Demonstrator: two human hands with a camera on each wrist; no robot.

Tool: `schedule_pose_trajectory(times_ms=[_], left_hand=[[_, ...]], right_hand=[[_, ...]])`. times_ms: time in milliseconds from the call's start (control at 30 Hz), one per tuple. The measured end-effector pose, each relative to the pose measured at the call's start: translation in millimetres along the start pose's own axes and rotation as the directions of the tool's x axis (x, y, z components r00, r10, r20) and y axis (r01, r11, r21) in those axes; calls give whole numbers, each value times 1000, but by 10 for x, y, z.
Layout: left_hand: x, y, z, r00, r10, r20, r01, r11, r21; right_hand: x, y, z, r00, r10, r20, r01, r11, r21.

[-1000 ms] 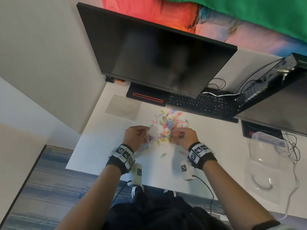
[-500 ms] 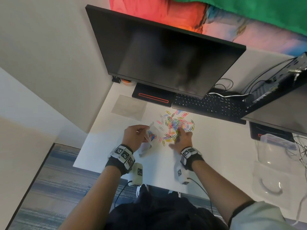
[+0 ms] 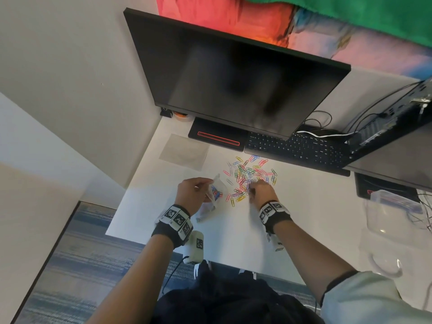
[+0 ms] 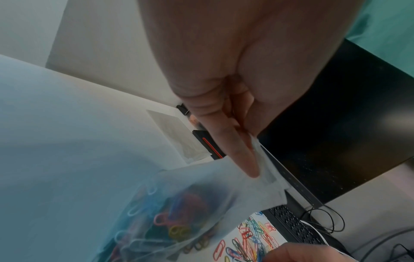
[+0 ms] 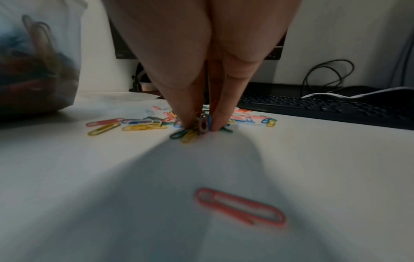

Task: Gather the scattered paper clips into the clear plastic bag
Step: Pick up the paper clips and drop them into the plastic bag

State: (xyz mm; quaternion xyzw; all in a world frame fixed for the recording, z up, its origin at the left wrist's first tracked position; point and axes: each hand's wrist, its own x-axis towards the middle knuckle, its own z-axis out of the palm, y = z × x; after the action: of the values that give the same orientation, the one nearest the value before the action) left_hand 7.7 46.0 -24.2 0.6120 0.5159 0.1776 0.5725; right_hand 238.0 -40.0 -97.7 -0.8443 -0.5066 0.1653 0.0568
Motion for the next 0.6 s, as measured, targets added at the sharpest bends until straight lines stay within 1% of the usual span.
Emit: schedule_pose_trajectory(times_ms=[67,100,133,167,200,233,267,300,333,367,400,433,467,500,533,567,600], left_hand=[[17,2,16,1000,8,6,-8,1000,16],[24,4,28,1000,8,11,-9,1000,20],[29,4,42,1000,6,14,-6,1000,20],[35,4,60,1000,0,16,0,1000,19],[40,6,78,1000,-6,16,6,1000,20],[44,13,97,1000,-12,17,12,1000,20],[43,24,115,1000,-15,19,14,1000,19],[47,31,136,1000,-18,24,17,1000,15],[51,34,159,999,-22,29,22,1000,8],[50,49,182,999,-25,33,25,1000,2],[58,56,205,999,-28,35,28,1000,0],[69,58,231,999,-34,39,34,999,2],[74,67,257,998,-38,47,37,999,5],[80,76,284,998,-39,55,38,999,12],[75,90,304,997,-36,62,35,999,19],[69,111,322,997,-33,67,31,999,21],[52,142,334,997,-28,72,27,999,21]], right_hand=[[5,48,-50,995,96,-5,-95,991,94],[0,87,-77,986,163,-10,-159,971,178],[-5,134,-101,969,246,2,-237,928,287],[-15,189,-125,940,337,47,-324,847,421],[-34,237,-155,901,413,134,-410,709,574],[-57,261,-187,863,437,255,-472,516,715],[-89,257,-240,839,402,367,-498,292,817],[-120,228,-306,835,337,435,-489,92,867],[-148,180,-374,847,266,460,-465,-45,884],[-183,101,-459,862,187,471,-450,-143,881],[-218,5,-545,873,115,474,-444,-215,870],[-252,-104,-611,878,57,475,-446,-263,856],[-280,-209,-656,881,13,473,-452,-276,848],[-297,-307,-667,882,-7,471,-457,-251,853],[-313,-409,-669,887,-4,463,-455,-188,870],[-323,-502,-644,897,30,442,-438,-86,895],[-331,-578,-614,914,84,396,-401,55,914]])
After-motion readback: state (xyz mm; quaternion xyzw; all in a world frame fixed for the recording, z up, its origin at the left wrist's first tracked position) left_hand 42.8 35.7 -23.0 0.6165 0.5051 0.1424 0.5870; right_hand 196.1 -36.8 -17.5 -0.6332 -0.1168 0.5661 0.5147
